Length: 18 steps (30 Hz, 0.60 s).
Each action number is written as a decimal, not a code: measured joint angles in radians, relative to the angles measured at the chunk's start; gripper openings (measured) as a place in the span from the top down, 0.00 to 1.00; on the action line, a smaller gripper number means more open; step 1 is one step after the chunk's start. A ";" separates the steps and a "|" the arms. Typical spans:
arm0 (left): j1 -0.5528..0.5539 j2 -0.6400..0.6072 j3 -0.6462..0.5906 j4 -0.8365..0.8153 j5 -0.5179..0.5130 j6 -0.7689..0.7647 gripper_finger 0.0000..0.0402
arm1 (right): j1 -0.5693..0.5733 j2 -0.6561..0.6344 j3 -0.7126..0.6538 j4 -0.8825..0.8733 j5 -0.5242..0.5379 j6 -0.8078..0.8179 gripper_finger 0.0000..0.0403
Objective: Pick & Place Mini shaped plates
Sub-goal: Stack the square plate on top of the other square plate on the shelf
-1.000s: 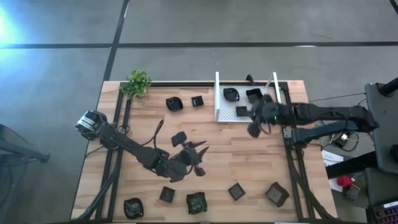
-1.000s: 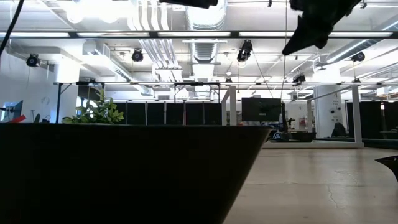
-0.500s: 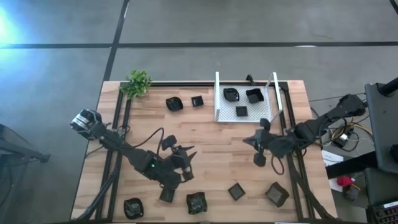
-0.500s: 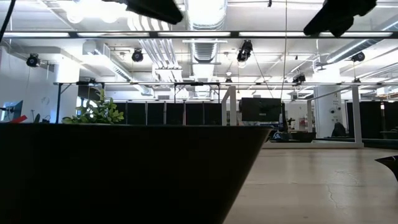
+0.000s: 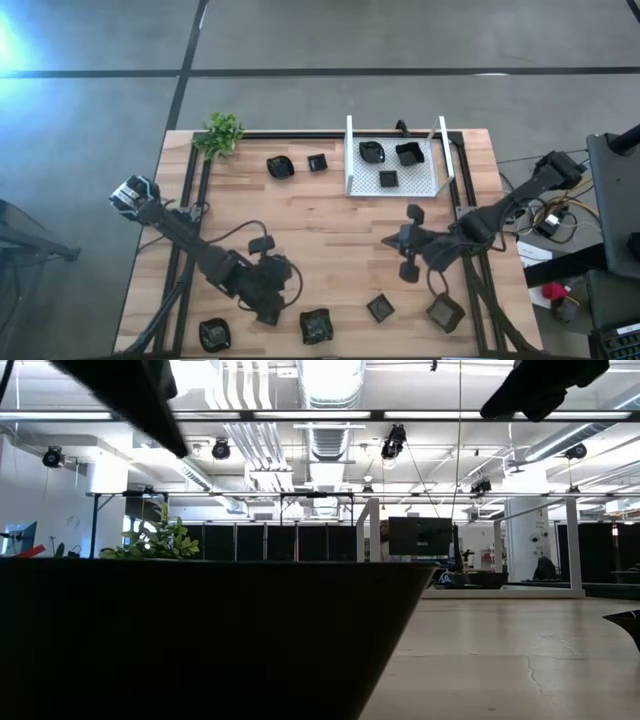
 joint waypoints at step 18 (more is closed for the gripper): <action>-0.083 0.001 -0.213 0.191 0.238 -0.019 0.74 | 0.035 0.022 0.005 0.042 0.002 -0.008 0.98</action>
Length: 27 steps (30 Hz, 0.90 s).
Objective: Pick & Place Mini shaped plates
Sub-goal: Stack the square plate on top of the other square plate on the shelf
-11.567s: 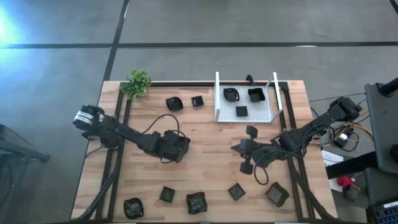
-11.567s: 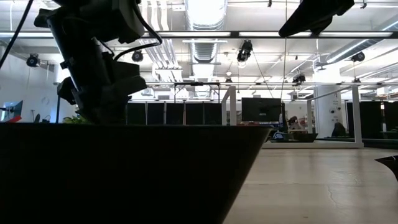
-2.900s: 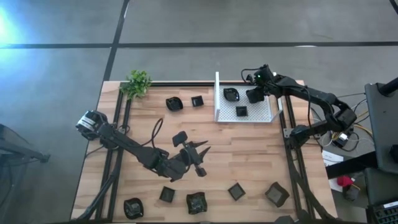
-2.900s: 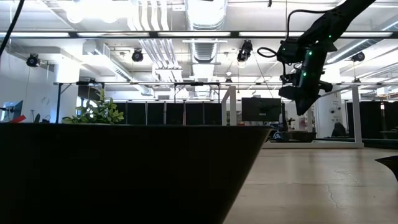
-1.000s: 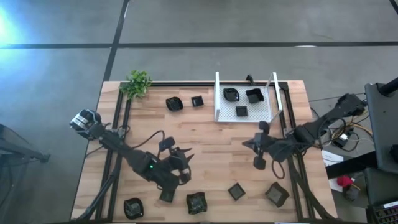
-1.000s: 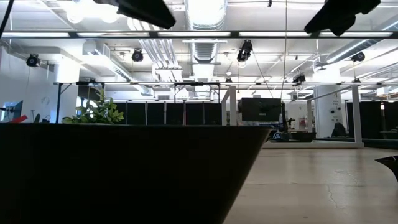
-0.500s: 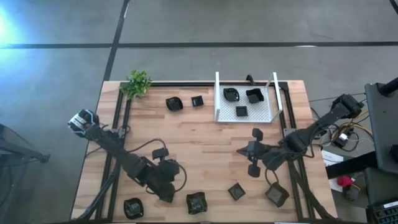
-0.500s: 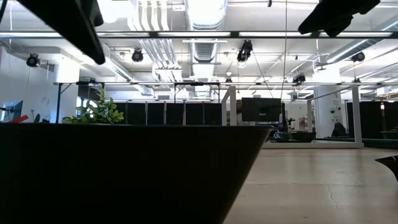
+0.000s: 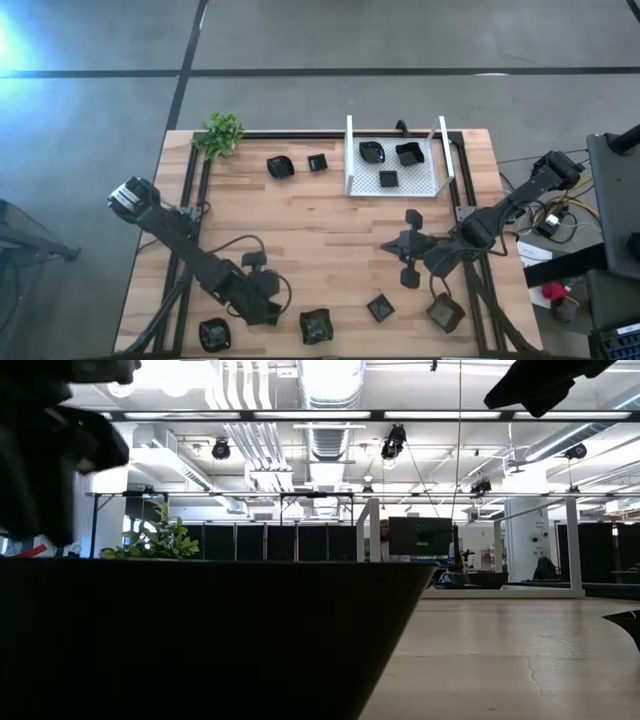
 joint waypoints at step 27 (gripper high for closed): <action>0.001 0.000 -0.182 0.262 0.157 0.032 0.74 | -0.001 0.001 0.000 0.002 0.001 0.000 0.98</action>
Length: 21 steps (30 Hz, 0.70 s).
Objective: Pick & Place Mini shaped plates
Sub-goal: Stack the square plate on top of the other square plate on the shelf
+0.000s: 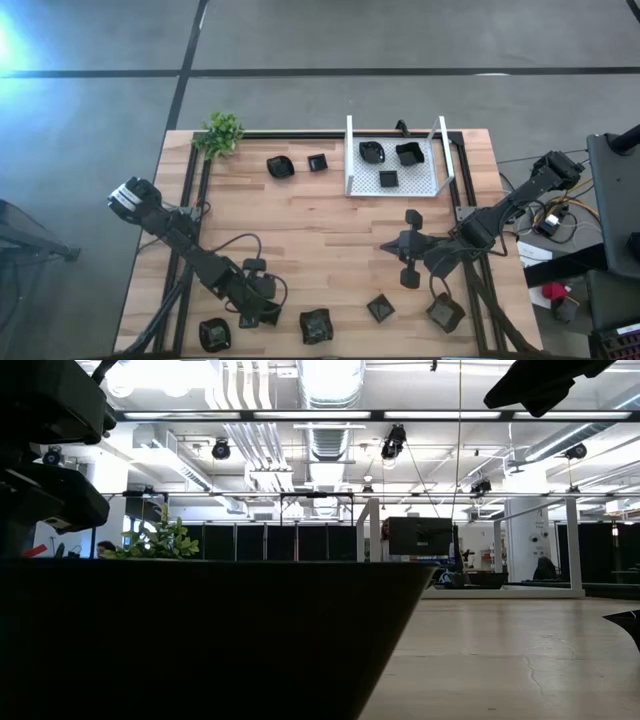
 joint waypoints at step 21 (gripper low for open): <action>0.000 0.000 -0.040 0.078 0.040 -0.023 0.78 | 0.000 0.000 -0.002 0.000 0.000 0.000 0.98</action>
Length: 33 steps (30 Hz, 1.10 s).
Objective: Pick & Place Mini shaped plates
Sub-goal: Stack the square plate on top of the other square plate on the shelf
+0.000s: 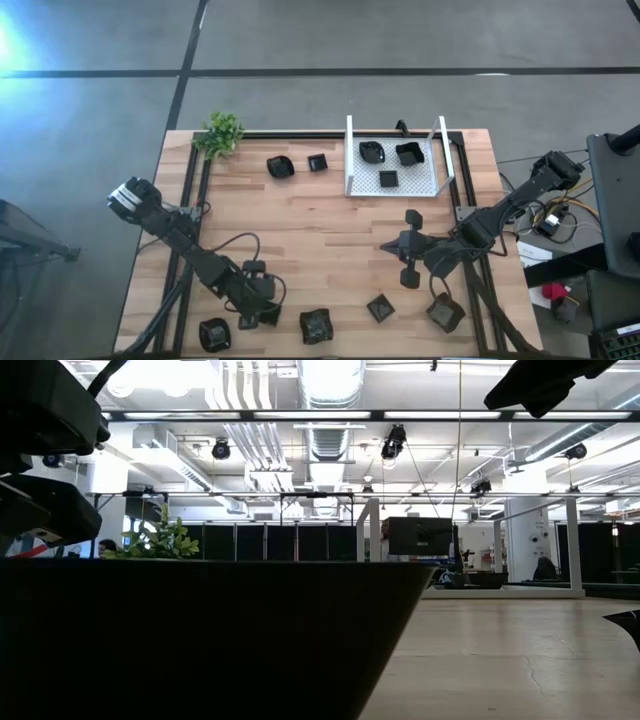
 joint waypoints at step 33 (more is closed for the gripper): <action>0.000 -0.116 0.121 -0.155 -0.083 0.009 1.00 | 0.000 -0.001 0.000 0.003 0.017 -0.005 0.98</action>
